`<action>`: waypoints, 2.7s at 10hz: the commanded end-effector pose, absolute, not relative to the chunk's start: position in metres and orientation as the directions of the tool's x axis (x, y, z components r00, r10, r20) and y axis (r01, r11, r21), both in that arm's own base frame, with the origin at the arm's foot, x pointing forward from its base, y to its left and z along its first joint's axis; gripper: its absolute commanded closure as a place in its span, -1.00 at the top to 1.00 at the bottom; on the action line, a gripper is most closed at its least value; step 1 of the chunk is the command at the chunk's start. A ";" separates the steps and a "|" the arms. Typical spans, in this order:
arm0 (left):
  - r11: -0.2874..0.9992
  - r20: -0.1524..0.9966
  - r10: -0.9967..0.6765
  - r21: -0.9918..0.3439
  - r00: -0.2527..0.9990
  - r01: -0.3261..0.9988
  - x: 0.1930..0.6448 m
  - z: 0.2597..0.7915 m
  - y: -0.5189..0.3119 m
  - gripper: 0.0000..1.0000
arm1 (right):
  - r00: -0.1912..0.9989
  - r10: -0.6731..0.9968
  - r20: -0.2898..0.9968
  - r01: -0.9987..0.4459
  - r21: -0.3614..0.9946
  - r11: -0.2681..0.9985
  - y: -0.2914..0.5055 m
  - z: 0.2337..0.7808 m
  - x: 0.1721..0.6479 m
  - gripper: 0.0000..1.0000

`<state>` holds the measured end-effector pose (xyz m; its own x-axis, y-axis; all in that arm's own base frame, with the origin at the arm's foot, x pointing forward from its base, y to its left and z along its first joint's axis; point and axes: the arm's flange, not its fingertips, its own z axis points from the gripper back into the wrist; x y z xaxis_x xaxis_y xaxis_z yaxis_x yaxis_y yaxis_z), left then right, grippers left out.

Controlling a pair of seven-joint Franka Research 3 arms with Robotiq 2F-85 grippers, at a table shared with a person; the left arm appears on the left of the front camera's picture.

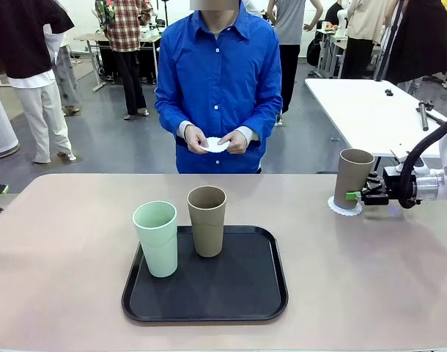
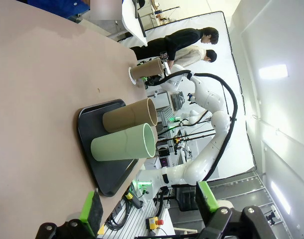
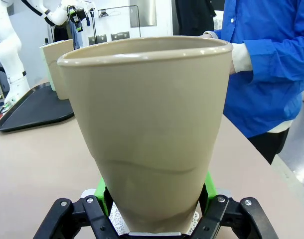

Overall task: Place coasters on the table and set cups on them.
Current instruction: Pick up one Reusable plastic cup and place it on a coaster set by the human.

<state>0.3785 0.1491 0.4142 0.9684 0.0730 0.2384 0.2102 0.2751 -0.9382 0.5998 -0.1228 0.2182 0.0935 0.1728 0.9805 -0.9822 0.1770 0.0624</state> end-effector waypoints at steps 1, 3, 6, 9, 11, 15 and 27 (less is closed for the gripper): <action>0.268 0.247 0.073 -0.938 0.966 0.220 0.377 0.415 0.150 1.00 | 0.112 0.147 0.983 -0.981 0.086 0.174 -0.122 0.222 0.609 0.61; 0.268 0.247 0.073 -0.938 0.966 0.220 0.377 0.415 0.150 1.00 | 0.112 0.148 0.983 -0.982 0.087 0.169 -0.122 0.222 0.607 0.61; 0.268 0.247 0.073 -0.938 0.966 0.220 0.377 0.415 0.150 1.00 | 0.125 0.145 0.982 -0.981 0.100 0.168 -0.122 0.221 0.606 0.61; 0.268 0.247 0.073 -0.938 0.966 0.220 0.377 0.415 0.150 1.00 | 0.141 0.153 0.978 -0.978 0.113 0.176 -0.123 0.220 0.607 0.61; 0.268 0.247 0.073 -0.938 0.966 0.220 0.377 0.415 0.150 1.00 | 0.151 0.153 0.977 -0.977 0.123 0.173 -0.124 0.220 0.606 0.61; 0.268 0.247 0.073 -0.938 0.966 0.220 0.377 0.415 0.150 1.00 | 0.148 0.170 0.974 -0.977 0.117 0.177 -0.124 0.217 0.605 0.61; 0.268 0.247 0.073 -0.938 0.966 0.220 0.377 0.415 0.150 1.00 | 0.161 0.198 0.967 -0.979 0.132 0.152 -0.129 0.215 0.609 1.00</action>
